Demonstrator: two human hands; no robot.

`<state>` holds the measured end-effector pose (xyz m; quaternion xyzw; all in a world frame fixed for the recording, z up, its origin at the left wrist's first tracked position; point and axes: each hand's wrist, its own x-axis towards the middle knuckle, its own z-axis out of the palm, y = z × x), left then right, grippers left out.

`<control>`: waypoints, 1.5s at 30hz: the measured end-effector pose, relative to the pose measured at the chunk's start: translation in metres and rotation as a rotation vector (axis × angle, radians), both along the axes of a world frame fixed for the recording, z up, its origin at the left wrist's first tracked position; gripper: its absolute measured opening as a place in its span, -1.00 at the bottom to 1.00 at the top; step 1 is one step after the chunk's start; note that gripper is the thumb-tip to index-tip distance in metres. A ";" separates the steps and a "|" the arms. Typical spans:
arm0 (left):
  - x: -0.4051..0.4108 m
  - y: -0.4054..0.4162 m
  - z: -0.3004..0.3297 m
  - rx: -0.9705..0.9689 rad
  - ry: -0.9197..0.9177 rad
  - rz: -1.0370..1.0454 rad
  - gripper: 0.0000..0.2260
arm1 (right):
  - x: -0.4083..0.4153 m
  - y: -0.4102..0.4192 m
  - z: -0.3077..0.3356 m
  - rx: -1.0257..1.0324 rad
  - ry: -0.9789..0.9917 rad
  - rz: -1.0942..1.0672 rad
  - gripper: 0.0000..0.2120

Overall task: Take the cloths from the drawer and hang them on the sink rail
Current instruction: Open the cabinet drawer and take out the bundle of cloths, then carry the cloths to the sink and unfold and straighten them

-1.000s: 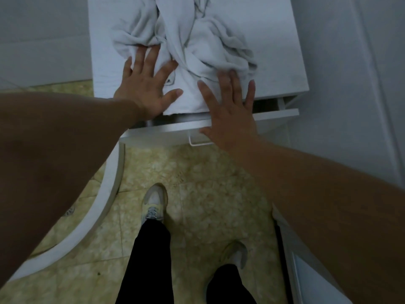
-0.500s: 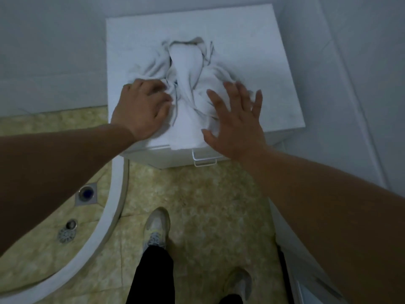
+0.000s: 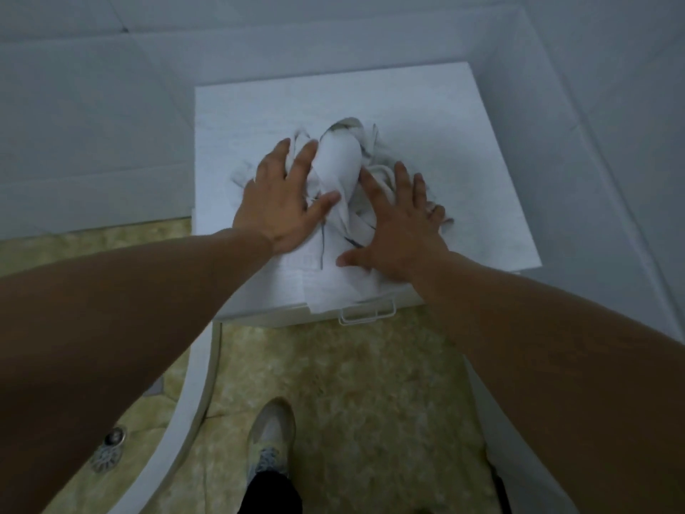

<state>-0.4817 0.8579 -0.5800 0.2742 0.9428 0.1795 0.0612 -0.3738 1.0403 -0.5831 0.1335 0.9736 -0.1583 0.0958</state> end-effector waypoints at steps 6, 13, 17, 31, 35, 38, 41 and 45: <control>-0.006 0.015 -0.014 0.170 0.195 0.048 -0.39 | -0.003 0.004 -0.005 -0.005 0.296 0.063 -0.01; -0.022 0.012 0.006 0.189 0.173 -0.062 -0.48 | -0.016 0.004 0.023 -0.190 0.319 0.062 -0.24; -0.020 0.012 0.041 0.164 0.163 -0.111 -0.49 | -0.009 0.010 0.068 -0.198 0.349 0.079 -0.33; 0.095 0.045 0.263 0.109 0.034 -0.560 -0.54 | 0.156 -0.003 0.285 -0.194 0.264 -0.233 -0.36; 0.163 0.049 0.311 0.183 -0.061 -0.740 -0.57 | 0.243 -0.027 0.335 -0.179 0.292 -0.418 -0.39; 0.225 0.054 0.345 0.242 -0.087 -0.912 -0.60 | 0.320 -0.056 0.377 -0.108 0.299 -0.562 -0.39; 0.302 0.062 0.379 0.274 -0.135 -1.087 -0.61 | 0.400 -0.084 0.416 -0.028 0.280 -0.754 -0.42; 0.405 0.081 0.424 0.317 -0.133 -1.368 -0.60 | 0.511 -0.124 0.462 0.085 0.303 -0.966 -0.46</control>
